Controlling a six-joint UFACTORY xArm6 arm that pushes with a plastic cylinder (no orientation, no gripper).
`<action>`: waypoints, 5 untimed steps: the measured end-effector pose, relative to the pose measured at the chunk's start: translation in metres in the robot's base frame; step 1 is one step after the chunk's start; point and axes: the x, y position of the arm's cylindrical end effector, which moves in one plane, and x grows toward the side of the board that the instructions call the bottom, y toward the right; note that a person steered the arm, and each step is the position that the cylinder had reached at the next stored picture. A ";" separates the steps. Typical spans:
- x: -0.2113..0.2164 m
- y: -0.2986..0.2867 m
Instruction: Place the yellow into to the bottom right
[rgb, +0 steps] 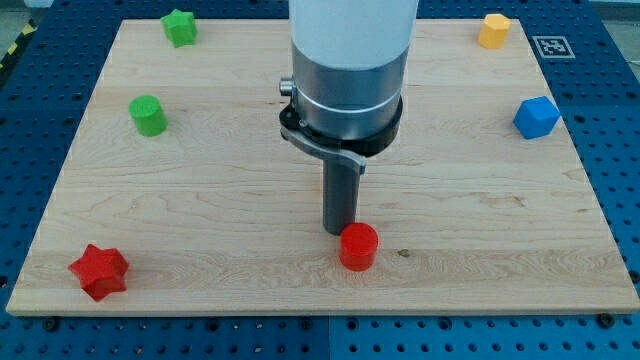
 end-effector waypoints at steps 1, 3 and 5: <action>0.006 0.000; -0.058 -0.035; -0.050 -0.002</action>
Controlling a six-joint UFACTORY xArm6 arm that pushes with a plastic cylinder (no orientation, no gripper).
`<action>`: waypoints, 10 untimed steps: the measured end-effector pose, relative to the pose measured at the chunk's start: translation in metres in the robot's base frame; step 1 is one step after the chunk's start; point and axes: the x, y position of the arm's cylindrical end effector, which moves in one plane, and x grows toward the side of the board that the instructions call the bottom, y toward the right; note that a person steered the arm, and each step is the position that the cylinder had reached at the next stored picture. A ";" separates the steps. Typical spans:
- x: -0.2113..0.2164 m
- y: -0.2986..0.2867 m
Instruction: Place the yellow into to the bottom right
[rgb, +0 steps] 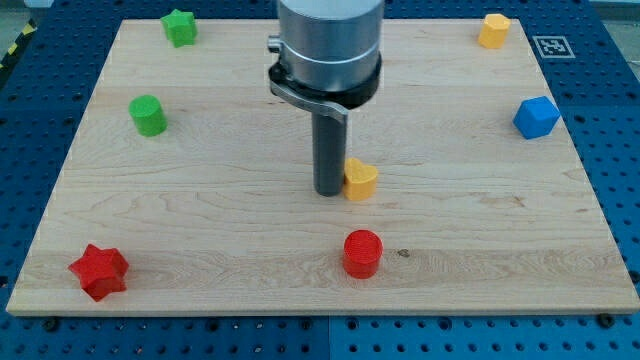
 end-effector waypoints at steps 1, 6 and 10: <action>0.000 0.022; -0.046 0.089; -0.066 0.137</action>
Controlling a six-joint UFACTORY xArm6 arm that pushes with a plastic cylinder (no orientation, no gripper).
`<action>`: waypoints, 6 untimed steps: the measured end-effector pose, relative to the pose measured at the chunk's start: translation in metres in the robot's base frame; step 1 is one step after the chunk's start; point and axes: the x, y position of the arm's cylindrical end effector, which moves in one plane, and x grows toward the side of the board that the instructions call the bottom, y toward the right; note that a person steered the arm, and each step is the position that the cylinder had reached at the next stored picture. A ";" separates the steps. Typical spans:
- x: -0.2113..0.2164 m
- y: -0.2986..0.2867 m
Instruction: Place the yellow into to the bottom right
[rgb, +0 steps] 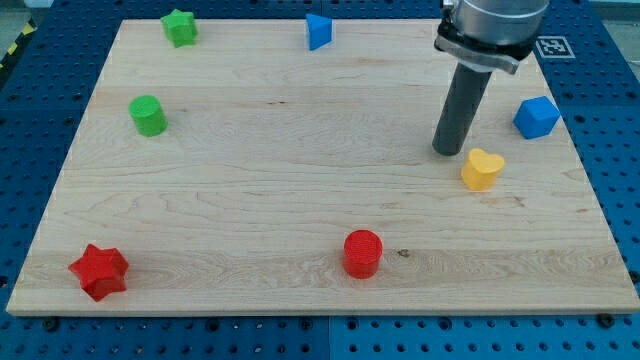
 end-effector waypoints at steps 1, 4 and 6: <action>-0.003 0.027; 0.022 0.017; 0.059 0.015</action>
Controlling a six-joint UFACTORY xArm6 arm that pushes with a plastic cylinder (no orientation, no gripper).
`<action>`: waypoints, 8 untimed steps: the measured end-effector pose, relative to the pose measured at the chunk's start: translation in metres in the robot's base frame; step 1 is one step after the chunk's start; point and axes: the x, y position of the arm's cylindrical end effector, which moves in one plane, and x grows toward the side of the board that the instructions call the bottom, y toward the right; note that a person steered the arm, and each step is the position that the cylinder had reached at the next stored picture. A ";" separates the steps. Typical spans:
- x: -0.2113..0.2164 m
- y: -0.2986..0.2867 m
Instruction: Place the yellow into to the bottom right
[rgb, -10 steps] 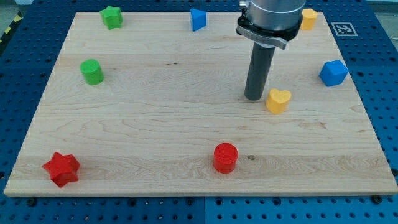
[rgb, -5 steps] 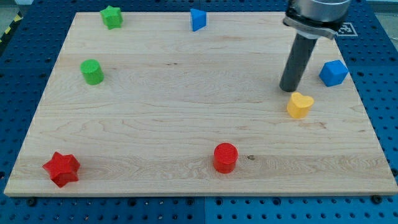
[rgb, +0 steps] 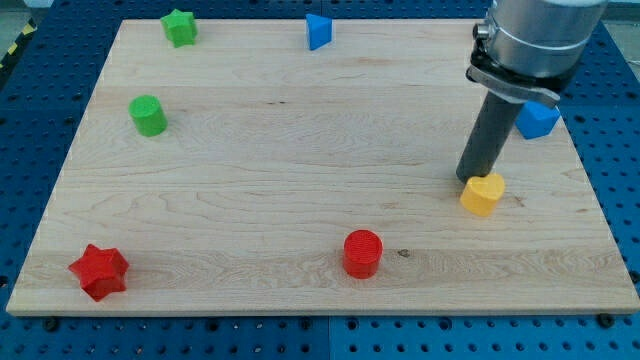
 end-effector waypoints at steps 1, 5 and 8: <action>0.016 0.000; 0.050 -0.012; 0.085 0.029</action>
